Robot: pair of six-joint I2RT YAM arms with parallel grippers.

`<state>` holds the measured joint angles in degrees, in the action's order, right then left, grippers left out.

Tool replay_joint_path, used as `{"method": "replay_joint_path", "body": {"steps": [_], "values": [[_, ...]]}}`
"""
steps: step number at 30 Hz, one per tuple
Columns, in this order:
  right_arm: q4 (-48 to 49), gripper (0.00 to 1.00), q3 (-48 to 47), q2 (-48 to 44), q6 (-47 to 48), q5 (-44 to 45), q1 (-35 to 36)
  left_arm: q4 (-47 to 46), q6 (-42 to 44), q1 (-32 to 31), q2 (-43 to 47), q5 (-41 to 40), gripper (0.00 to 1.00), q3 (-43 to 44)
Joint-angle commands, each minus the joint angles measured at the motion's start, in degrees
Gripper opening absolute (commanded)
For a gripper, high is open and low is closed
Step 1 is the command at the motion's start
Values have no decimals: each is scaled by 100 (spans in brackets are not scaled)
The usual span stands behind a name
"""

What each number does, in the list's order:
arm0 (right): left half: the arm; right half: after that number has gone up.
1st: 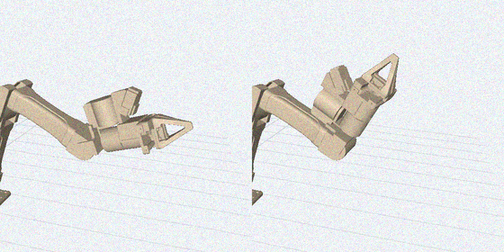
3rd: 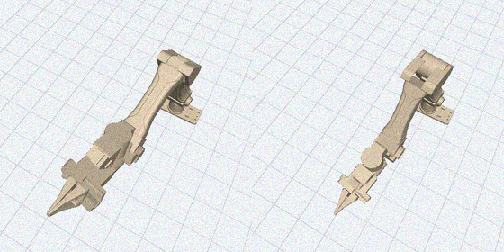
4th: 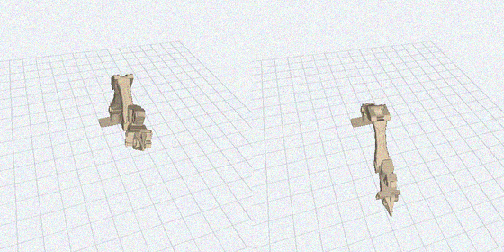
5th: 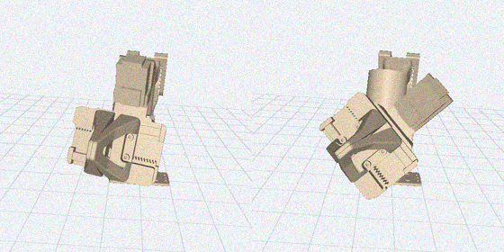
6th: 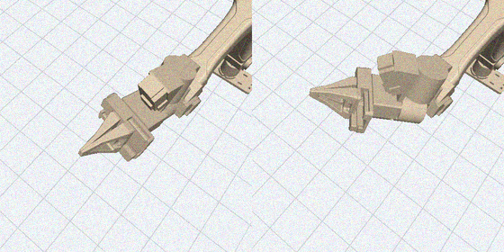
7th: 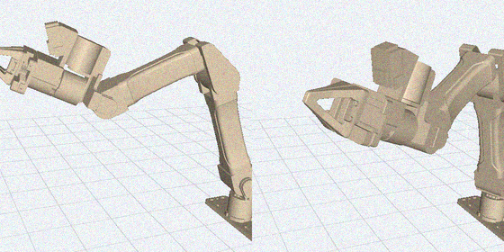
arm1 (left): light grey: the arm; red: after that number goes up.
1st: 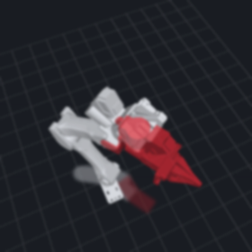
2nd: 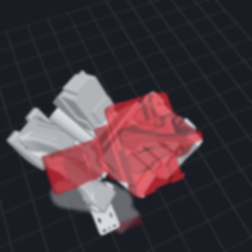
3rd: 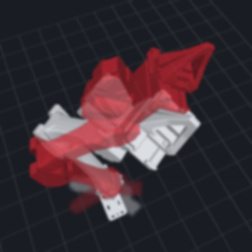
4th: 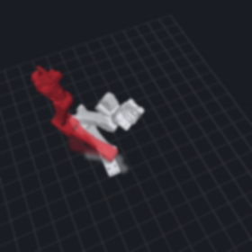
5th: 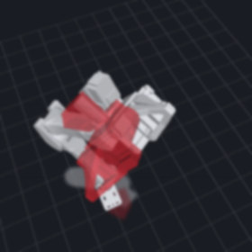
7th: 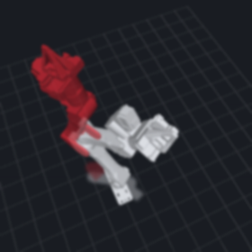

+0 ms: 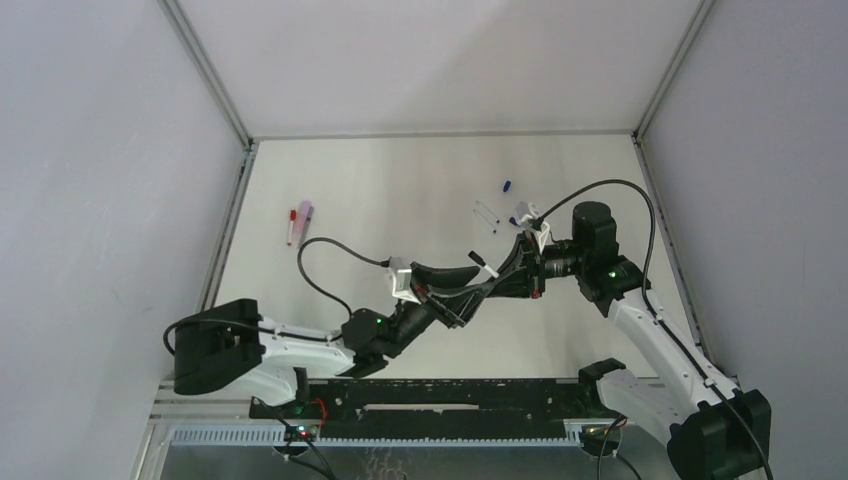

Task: Insert the pens into the pen caps
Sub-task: Place the pen at the center of the board.

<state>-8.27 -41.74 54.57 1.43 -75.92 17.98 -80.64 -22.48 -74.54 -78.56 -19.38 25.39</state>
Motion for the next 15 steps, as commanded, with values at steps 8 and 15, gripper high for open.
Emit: {"method": "replay_joint_path", "body": {"steps": [8,15], "values": [[168,0,-195,-23,78,-134,-5,-298,-401,159,-459,-97,44,595],[168,0,-195,-31,77,-141,-5,-308,-566,186,-601,-27,32,758]]}}
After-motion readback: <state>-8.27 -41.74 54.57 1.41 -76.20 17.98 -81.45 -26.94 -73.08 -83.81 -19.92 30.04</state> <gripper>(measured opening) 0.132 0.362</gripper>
